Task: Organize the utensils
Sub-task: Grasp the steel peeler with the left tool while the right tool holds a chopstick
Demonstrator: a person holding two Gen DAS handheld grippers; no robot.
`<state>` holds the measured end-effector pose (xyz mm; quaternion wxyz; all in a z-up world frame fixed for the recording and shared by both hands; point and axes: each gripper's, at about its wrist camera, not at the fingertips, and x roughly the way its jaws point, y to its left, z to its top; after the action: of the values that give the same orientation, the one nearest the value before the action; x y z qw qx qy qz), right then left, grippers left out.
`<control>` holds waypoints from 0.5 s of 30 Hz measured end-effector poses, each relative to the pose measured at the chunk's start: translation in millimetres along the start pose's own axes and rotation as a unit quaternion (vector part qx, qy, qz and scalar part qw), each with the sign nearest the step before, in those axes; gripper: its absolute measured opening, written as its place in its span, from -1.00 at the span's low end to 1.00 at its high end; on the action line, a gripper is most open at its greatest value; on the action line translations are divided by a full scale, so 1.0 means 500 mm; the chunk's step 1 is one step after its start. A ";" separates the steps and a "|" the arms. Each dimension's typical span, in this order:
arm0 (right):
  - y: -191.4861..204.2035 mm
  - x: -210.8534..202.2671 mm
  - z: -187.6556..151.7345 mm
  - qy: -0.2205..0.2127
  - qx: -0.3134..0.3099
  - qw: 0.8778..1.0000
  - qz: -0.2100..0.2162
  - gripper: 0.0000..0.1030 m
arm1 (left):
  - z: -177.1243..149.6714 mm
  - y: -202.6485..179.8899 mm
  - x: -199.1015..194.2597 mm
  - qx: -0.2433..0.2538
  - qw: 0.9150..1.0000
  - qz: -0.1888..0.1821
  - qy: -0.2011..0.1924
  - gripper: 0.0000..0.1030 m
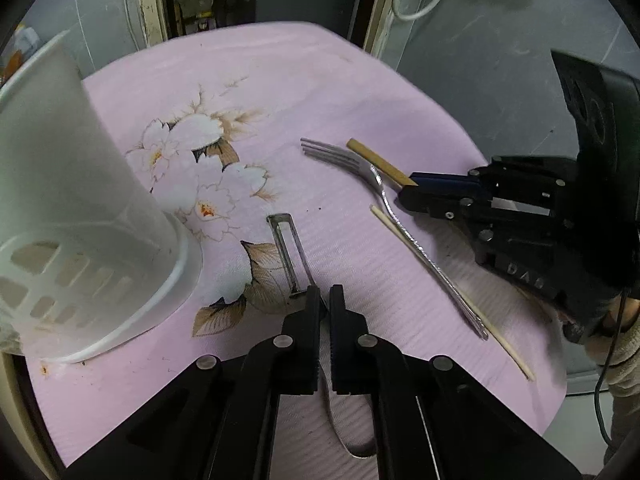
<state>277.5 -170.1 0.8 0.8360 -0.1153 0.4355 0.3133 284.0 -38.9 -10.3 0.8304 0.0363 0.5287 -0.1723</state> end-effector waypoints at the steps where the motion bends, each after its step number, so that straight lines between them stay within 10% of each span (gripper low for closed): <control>1: -0.005 -0.007 -0.004 -0.012 0.010 1.000 0.002 -0.90 | -0.005 0.001 -0.004 0.002 1.000 -0.003 -0.005 -0.98; 15: 0.018 -0.091 -0.048 -0.097 0.020 0.995 0.007 -0.89 | -0.054 -0.001 -0.046 0.003 0.999 -0.021 -0.033 -1.00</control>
<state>236.8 -193.6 23.4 0.8742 -0.0649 0.3594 0.3201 251.6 -27.3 -1.4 0.8437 0.0216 0.5008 -0.1920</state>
